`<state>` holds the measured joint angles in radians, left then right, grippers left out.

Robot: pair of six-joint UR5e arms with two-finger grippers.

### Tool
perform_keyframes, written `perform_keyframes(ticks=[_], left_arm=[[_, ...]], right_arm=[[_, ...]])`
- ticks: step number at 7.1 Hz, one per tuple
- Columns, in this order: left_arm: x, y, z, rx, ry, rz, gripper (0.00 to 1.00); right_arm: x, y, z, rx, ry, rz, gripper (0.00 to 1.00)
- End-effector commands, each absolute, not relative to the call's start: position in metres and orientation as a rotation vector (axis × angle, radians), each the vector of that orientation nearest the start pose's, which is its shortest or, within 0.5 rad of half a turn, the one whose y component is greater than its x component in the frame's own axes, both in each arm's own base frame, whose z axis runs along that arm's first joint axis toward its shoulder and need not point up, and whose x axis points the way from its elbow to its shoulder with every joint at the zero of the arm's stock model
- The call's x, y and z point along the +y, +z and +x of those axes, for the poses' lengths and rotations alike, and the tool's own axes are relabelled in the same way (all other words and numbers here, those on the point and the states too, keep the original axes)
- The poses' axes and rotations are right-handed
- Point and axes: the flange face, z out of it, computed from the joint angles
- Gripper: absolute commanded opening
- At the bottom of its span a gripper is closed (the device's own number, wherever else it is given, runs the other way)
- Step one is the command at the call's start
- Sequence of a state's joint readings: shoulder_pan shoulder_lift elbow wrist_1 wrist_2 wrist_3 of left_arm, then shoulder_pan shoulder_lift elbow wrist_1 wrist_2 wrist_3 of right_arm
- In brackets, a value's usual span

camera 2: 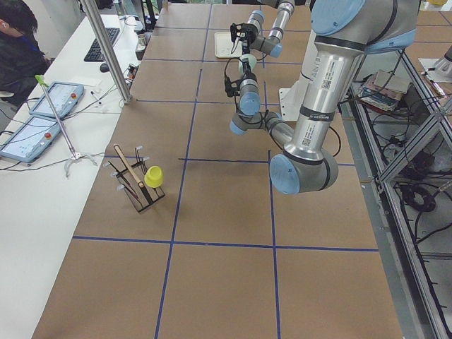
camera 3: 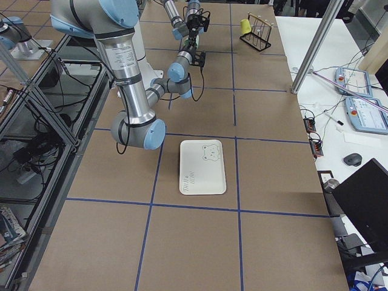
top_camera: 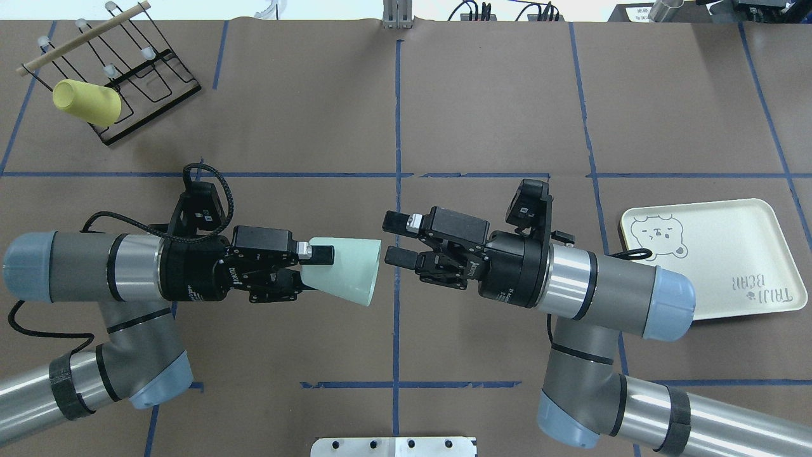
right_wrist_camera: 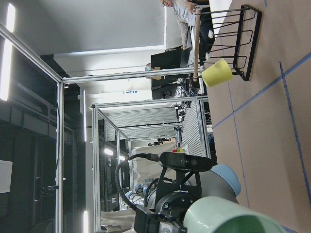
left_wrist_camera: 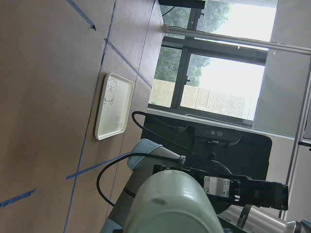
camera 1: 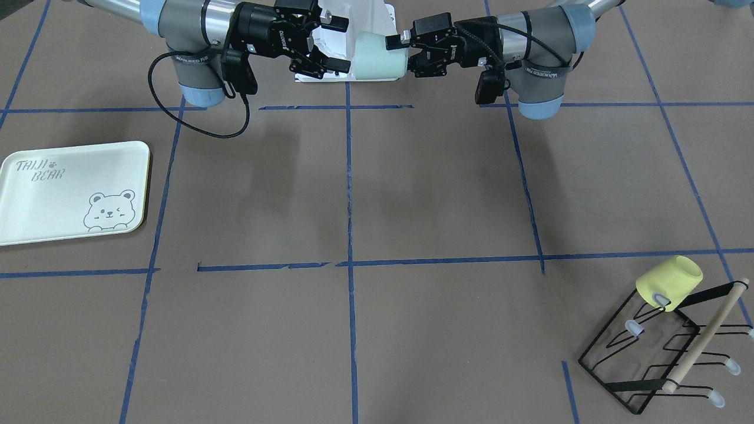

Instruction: Left arm grabs green cup and hands to right arm on tray

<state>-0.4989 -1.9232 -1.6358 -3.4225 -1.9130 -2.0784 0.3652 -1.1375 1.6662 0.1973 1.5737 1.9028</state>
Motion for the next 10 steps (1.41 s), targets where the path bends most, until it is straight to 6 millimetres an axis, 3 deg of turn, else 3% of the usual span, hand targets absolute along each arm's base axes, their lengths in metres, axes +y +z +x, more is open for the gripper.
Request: perform_keyframes(ticks=[1,7,8,10], left_arm=[[-0.335,0.265,0.408,2.216,-0.168,-0.191,0.23],[-0.322,0.260,0.422,2.216,-0.163,-0.262,0.23],[-0.322,0.259,0.422,2.221,-0.166,-0.261,0.23],[-0.321,0.257,0.423,2.222,-0.165,-0.262,0.23]], right_arm=[[-0.297,0.211,-0.453,-2.315,0.338,0.002,1.00],[-0.296,0.207,-0.456,-2.302,0.342,0.004,0.95],[-0.296,0.207,-0.456,-2.303,0.338,0.003,0.89],[-0.297,0.208,-0.456,-2.300,0.340,0.004,0.67]])
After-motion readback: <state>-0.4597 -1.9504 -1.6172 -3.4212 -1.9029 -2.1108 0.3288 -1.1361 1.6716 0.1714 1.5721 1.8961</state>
